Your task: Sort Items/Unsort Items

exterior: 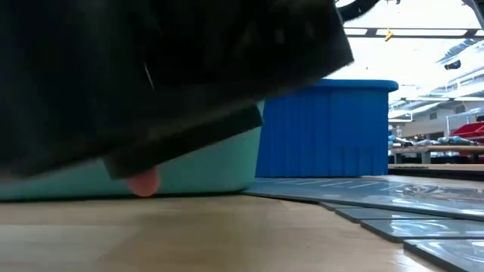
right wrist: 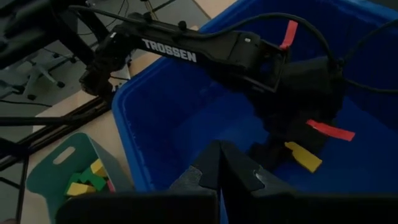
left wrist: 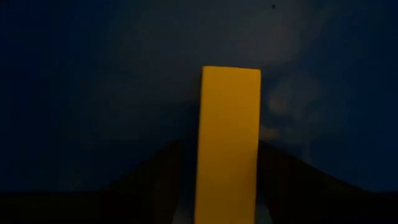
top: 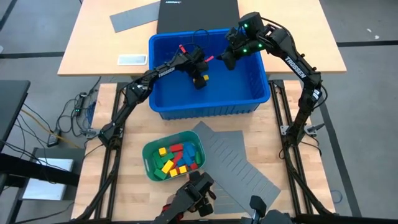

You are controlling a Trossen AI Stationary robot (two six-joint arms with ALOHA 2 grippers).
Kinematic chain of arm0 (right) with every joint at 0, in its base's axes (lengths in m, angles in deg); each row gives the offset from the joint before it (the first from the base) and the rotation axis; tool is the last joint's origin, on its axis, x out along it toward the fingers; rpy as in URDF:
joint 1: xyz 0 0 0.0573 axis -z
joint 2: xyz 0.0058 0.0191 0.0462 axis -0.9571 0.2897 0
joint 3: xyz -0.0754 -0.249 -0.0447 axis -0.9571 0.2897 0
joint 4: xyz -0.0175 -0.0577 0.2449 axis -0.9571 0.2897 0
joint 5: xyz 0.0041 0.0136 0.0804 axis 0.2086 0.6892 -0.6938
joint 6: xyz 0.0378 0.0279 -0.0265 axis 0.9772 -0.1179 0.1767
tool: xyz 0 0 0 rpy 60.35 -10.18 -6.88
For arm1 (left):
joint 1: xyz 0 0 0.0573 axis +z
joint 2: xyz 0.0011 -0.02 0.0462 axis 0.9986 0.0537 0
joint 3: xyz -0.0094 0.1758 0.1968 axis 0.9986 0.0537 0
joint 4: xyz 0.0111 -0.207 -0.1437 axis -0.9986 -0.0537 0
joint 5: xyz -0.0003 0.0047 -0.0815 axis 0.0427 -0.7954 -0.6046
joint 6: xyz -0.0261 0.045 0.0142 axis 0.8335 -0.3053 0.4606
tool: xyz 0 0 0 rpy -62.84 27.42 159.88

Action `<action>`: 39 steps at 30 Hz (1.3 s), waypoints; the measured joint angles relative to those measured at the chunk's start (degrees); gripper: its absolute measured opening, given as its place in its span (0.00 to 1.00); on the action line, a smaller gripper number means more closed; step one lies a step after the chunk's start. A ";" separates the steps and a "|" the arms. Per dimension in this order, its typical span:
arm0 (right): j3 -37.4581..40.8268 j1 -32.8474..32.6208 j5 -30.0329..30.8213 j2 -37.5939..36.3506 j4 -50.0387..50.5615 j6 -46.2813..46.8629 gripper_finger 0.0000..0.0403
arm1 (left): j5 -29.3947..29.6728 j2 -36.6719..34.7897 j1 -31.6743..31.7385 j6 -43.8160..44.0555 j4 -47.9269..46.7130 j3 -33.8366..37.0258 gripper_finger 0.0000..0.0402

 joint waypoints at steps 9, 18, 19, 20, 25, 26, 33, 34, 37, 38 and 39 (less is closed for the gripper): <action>0.00 -0.57 0.01 0.00 0.90 -0.02 0.01 | 5.59 -1.77 -1.84 -0.50 0.39 0.22 0.32; 0.00 -0.57 0.03 0.00 0.86 -1.91 0.00 | 5.55 -9.48 -2.64 -0.46 -2.38 0.22 0.31; 0.00 -0.57 0.03 0.00 0.83 -2.38 0.00 | 5.56 -10.70 -2.80 -0.46 -3.02 0.22 0.31; 0.00 -0.57 0.03 0.00 0.79 -2.85 0.01 | 5.53 -12.03 -2.96 -0.44 -3.30 0.22 0.31; 0.00 -0.28 0.14 -0.33 0.22 -5.18 0.00 | 2.35 -20.33 -3.92 2.29 -6.20 0.13 0.31; 0.00 -0.09 0.12 -0.56 -0.05 -5.66 0.00 | 1.06 -21.86 -4.19 2.86 -7.22 0.09 0.31; 0.00 0.43 1.67 -2.93 -2.74 -9.45 0.00 | -5.76 -32.49 -6.37 7.34 -9.27 0.05 0.31; 0.00 0.46 1.65 -3.28 -2.85 -9.94 0.00 | -6.60 -33.47 -7.00 8.22 -10.08 0.04 0.31; 0.00 0.74 1.60 -4.47 -2.64 -11.15 0.00 | -7.13 -36.14 -8.91 11.66 -13.83 0.03 0.31; 0.00 0.78 1.63 -4.81 -2.42 -11.23 0.00 | -7.13 -36.93 -9.70 12.47 -15.62 0.05 0.31; 0.00 0.79 1.64 -5.16 -2.09 -11.41 0.00 | -7.13 -37.72 -10.63 13.29 -17.27 0.05 0.31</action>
